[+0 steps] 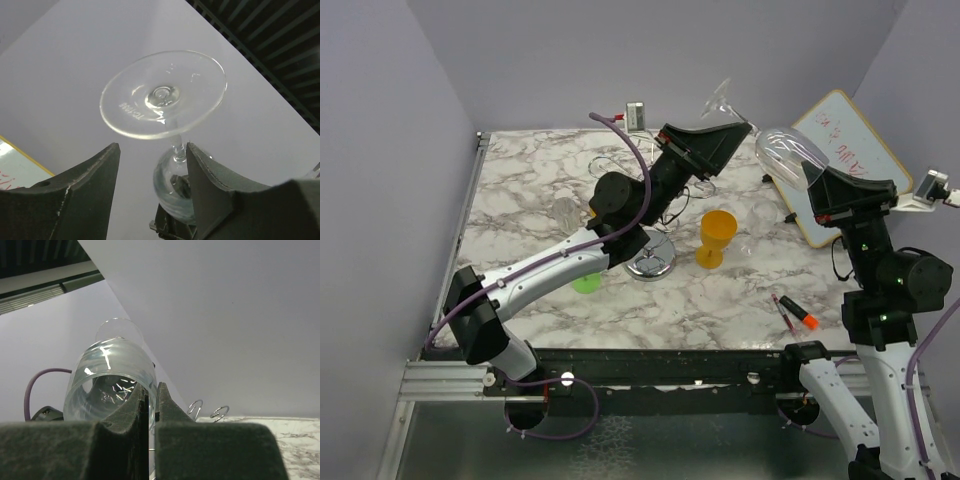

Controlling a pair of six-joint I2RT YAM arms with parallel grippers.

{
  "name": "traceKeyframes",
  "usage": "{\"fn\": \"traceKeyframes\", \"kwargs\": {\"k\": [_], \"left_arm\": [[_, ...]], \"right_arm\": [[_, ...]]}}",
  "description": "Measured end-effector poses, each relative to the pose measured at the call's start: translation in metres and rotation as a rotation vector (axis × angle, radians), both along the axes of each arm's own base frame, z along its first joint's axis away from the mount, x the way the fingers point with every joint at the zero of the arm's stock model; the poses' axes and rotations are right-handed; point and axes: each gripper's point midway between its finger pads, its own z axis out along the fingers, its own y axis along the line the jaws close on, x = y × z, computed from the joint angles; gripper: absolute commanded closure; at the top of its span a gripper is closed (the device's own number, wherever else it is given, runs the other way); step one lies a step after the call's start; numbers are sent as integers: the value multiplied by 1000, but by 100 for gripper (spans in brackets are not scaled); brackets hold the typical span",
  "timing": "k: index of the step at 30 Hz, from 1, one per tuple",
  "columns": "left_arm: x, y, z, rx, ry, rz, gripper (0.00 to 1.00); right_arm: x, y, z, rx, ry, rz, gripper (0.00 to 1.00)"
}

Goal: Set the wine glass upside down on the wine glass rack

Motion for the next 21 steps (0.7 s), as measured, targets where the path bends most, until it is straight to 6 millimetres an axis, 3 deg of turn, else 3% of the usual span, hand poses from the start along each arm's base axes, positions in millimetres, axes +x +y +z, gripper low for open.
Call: {"fn": "traceKeyframes", "kwargs": {"k": [11, 17, 21], "left_arm": [[-19, 12, 30, -154, -99, 9, 60], [-22, 5, 26, -167, -113, -7, 65], [-28, -12, 20, -151, -129, -51, 73]], "right_arm": [[-1, 6, -5, -10, 6, 36, 99], [-2, 7, -5, -11, -1, 43, 99], [-1, 8, -8, -11, 7, 50, 99]]}}
